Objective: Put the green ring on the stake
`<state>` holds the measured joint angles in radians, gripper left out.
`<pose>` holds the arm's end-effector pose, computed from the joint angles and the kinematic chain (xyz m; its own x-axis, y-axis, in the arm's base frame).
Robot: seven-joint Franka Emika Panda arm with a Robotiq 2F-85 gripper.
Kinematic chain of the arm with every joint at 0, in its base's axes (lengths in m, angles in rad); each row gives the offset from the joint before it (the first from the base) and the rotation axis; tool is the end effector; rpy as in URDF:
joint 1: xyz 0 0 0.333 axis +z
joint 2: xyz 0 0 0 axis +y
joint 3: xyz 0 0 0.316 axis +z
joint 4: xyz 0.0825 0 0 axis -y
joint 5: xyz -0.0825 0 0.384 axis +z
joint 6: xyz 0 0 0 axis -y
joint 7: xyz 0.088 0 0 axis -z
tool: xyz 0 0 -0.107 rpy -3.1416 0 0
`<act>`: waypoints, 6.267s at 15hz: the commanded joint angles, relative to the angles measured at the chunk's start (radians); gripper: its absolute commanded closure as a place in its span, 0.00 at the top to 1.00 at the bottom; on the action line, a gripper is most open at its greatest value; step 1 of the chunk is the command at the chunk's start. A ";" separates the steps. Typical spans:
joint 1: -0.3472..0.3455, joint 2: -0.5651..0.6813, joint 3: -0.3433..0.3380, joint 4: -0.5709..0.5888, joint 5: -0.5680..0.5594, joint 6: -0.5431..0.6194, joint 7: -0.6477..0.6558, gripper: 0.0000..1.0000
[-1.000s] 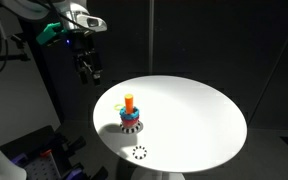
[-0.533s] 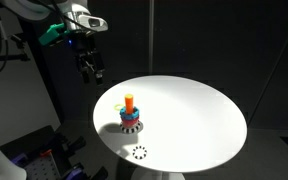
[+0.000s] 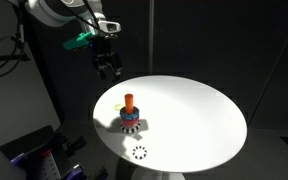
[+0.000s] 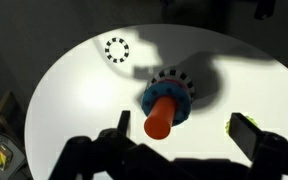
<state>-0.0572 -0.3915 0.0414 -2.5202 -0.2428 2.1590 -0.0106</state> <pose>0.4167 -0.0162 0.4200 0.9921 0.1251 0.0118 0.1195 -0.9683 0.2194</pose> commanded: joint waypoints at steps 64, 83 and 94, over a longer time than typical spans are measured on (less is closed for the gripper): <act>0.131 0.823 0.059 0.316 0.161 0.529 -0.180 1.00; 0.157 0.884 0.059 0.371 0.123 0.500 -0.183 1.00; 0.158 0.901 0.055 0.371 0.104 0.501 -0.180 1.00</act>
<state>0.0923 0.4993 0.1068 -2.1688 -0.1175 2.6784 -0.1978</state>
